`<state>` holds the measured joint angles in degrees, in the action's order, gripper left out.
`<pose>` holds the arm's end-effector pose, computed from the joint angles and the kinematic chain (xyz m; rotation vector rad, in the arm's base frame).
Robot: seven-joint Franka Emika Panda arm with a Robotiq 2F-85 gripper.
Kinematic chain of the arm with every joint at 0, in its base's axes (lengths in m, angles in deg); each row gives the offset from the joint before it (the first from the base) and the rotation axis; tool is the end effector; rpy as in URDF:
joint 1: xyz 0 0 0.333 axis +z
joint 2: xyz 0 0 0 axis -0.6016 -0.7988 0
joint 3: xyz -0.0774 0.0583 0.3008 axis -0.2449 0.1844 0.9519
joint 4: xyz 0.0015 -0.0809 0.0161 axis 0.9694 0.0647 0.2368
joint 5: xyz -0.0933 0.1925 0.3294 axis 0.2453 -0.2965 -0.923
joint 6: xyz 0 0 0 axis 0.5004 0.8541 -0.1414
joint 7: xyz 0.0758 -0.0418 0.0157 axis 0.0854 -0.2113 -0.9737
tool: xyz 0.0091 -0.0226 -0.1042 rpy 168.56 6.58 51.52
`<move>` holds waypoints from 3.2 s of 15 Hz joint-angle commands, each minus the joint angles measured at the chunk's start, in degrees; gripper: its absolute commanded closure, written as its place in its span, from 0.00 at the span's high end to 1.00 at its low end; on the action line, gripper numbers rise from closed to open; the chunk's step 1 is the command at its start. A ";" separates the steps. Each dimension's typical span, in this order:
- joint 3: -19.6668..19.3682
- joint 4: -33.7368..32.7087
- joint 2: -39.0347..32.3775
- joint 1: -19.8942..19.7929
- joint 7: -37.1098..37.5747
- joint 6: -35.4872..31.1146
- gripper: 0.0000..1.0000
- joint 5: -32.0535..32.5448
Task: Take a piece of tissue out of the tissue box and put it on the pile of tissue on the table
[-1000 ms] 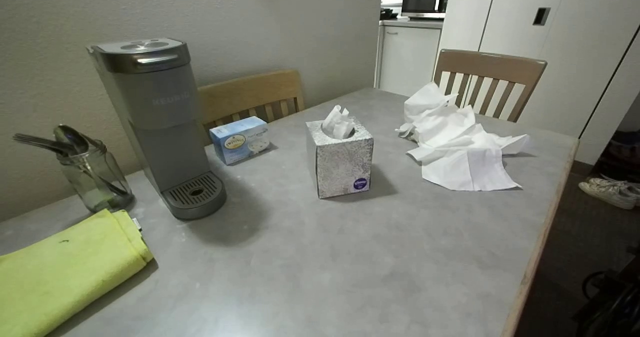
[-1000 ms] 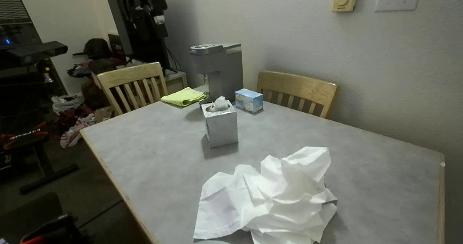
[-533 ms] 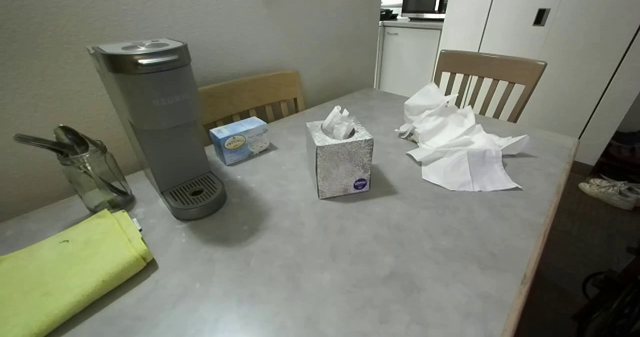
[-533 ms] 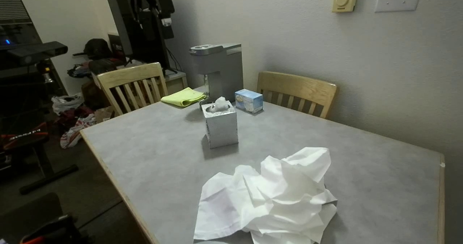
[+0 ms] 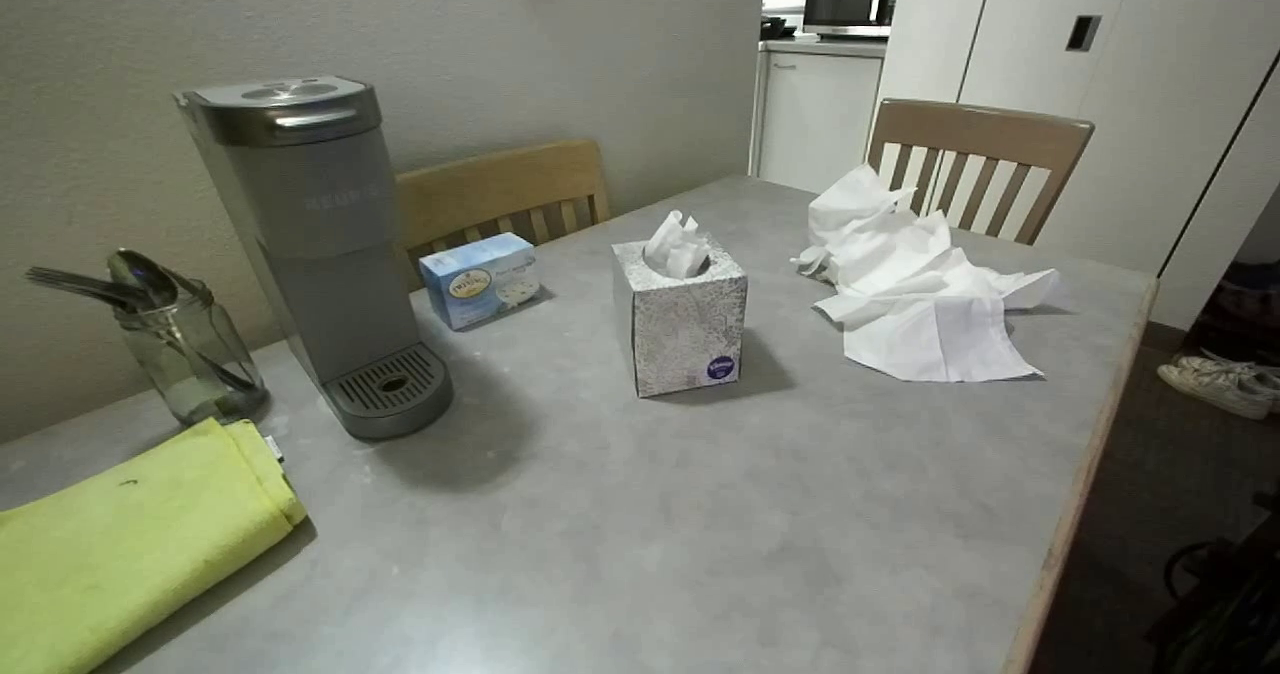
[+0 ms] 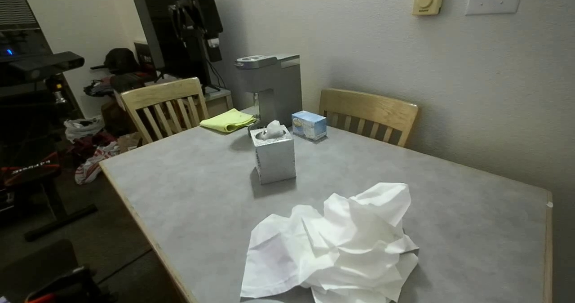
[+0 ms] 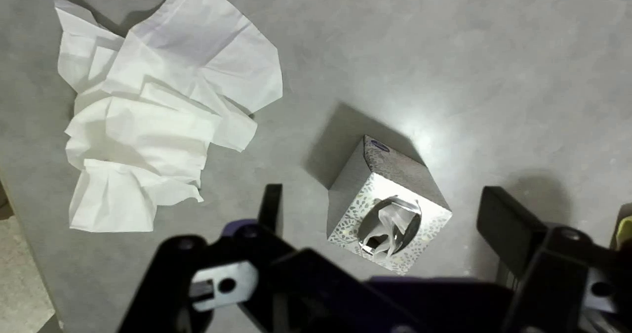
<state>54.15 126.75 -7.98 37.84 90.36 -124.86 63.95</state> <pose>0.5097 0.0360 0.5022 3.0647 -0.0671 0.1150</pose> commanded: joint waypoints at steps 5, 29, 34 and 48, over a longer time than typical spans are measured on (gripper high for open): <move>-0.45 -4.21 -9.72 -0.10 8.87 -13.53 1.00 2.98; -1.06 -11.96 -26.66 1.93 9.34 -25.08 1.00 -1.70; -2.09 -17.62 -32.78 2.07 7.81 -23.13 1.00 -1.59; -1.86 -19.15 -37.71 1.63 8.71 -22.99 1.00 -11.46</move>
<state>52.45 107.82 -44.99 39.39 99.55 -149.20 54.77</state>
